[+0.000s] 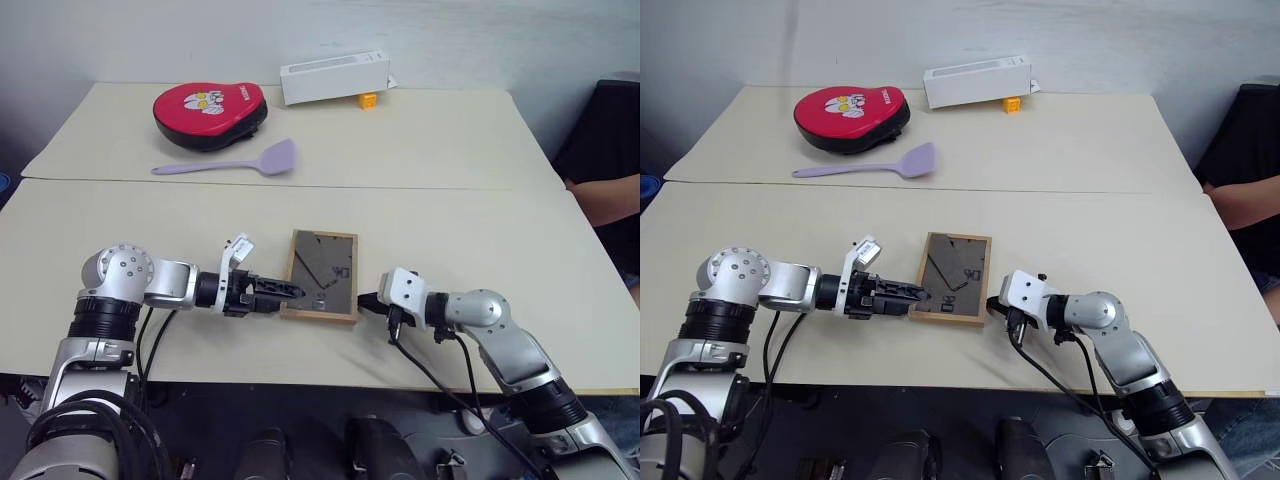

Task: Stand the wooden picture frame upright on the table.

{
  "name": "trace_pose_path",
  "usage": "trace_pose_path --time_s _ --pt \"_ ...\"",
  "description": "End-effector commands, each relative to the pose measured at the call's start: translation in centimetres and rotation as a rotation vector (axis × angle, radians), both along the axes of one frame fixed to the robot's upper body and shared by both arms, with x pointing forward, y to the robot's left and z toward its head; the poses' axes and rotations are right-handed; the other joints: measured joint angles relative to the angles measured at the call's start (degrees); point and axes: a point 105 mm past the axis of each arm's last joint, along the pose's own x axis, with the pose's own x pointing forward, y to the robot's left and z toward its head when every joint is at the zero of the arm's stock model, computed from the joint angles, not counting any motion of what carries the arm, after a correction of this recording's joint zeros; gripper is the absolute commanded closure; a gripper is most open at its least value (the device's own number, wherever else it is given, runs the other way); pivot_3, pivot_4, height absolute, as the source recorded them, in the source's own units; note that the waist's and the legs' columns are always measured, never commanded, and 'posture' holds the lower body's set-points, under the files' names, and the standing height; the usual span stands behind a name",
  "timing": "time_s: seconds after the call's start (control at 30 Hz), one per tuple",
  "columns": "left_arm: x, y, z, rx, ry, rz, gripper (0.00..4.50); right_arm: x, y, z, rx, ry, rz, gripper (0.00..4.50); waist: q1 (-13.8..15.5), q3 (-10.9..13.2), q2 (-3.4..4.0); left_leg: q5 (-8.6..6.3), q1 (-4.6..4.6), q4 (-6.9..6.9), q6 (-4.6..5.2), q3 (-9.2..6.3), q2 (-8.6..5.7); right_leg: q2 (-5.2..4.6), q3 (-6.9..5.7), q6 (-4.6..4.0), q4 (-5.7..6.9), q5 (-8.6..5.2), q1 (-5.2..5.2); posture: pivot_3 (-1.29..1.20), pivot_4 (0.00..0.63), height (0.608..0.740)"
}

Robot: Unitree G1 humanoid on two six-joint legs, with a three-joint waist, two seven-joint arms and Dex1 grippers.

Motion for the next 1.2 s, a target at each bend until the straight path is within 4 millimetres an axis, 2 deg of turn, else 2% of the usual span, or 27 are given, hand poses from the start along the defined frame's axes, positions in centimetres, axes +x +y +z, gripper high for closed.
trace_pose_path --time_s 0.03,0.1,0.2,0.37,0.53,0.63,0.73,0.77,0.83,0.93,1.03,1.2 --pt "-0.2 -1.1 -1.4 0.013 0.059 -0.009 0.02 -0.1 0.7 0.7 0.012 -0.028 0.025 4.5 0.4 0.0 0.0 0.0 0.0 0.01 0.0 0.0 0.0 0.0 0.0 0.0 0.0 0.0 0.0 0.0 0.15 0.74" --pt "-0.3 -1.8 -1.3 0.013 0.05 -0.028 0.02 -0.2 0.6 0.7 0.009 -0.027 0.023 4.5 0.7 0.0 -0.01 0.0 0.0 0.03 0.0 0.01 -0.02 0.0 -0.01 0.0 -0.01 0.0 0.01 0.0 0.15 0.74" --pt "-0.2 -2.1 -1.5 0.01 0.056 -0.023 0.6 -0.2 0.5 0.6 0.006 -0.027 0.02 4.5 0.7 0.0 -0.01 0.0 0.0 0.04 0.0 -0.01 -0.05 -0.03 -0.01 0.0 -0.03 0.0 0.03 0.0 0.15 0.74" --pt "0.4 -2.2 -1.0 -0.045 0.063 0.014 2.15 -0.3 0.0 0.5 0.004 -0.031 0.012 4.5 0.6 0.0 -0.02 0.0 0.0 0.04 0.0 0.01 -0.05 -0.01 -0.04 0.0 -0.02 0.0 0.02 0.0 0.15 0.74" --pt "0.8 -2.5 -0.3 -0.116 0.033 0.059 3.22 -0.5 -0.4 0.8 0.026 -0.051 0.017 4.5 0.7 0.0 -0.02 0.01 0.0 0.05 -0.03 0.0 -0.04 -0.02 -0.09 0.01 -0.05 0.0 0.05 0.0 0.15 0.74" --pt "0.3 -2.2 0.4 -0.185 0.0 0.061 3.24 -0.9 -1.1 1.6 0.071 -0.063 0.014 4.5 0.6 0.0 -0.04 0.01 -0.02 0.05 -0.03 0.0 -0.04 -0.01 -0.1 0.02 -0.04 0.0 0.03 0.0 0.15 0.74" --pt "-0.3 -1.2 1.0 -0.194 -0.12 0.082 3.24 -1.0 -2.6 3.0 0.131 -0.076 -0.002 4.5 0.2 0.0 -0.01 0.02 -0.03 0.01 -0.08 0.03 0.02 0.03 -0.09 0.02 -0.04 0.0 -0.02 0.0 0.15 0.74" --pt "-0.5 -0.4 1.7 -0.203 -0.234 0.092 3.24 -1.4 -3.2 4.0 0.195 -0.023 0.001 4.33 0.0 0.0 -0.01 0.01 -0.03 0.0 -0.11 0.06 0.03 0.04 -0.07 0.02 -0.03 0.0 -0.04 0.0 0.15 0.74" --pt "-0.7 0.7 2.8 -0.186 -0.464 0.079 3.24 -1.7 -3.6 7.1 0.325 -0.025 0.036 3.95 -0.8 0.2 0.02 0.05 -0.03 -0.03 -0.18 0.07 0.08 0.08 -0.06 0.01 -0.05 0.0 -0.06 0.0 0.15 0.74" --pt "-1.5 1.4 2.6 -0.121 -0.715 -0.036 3.24 -2.6 -2.6 10.7 0.468 0.04 0.148 3.07 -1.1 0.2 0.1 0.13 0.04 -0.09 -0.34 0.06 0.15 0.15 -0.09 -0.07 -0.04 -0.04 -0.05 0.0 0.15 0.74" --pt "-1.4 1.5 2.5 -0.121 -0.783 -0.051 3.24 -3.0 -1.1 12.3 0.487 0.068 0.223 2.01 -0.8 0.2 0.18 0.14 0.14 -0.23 -0.35 0.05 0.15 0.1 -0.07 -0.14 -0.08 -0.07 0.02 0.0 0.15 0.74" --pt "-1.9 0.5 2.1 -0.125 -0.824 -0.129 3.24 -1.6 2.4 14.0 0.474 0.042 0.265 0.29 -0.8 0.2 0.17 0.07 -0.11 -0.24 -0.15 -0.04 0.14 0.02 -0.12 -0.12 -0.21 -0.07 -0.12 0.0 0.15 0.74"
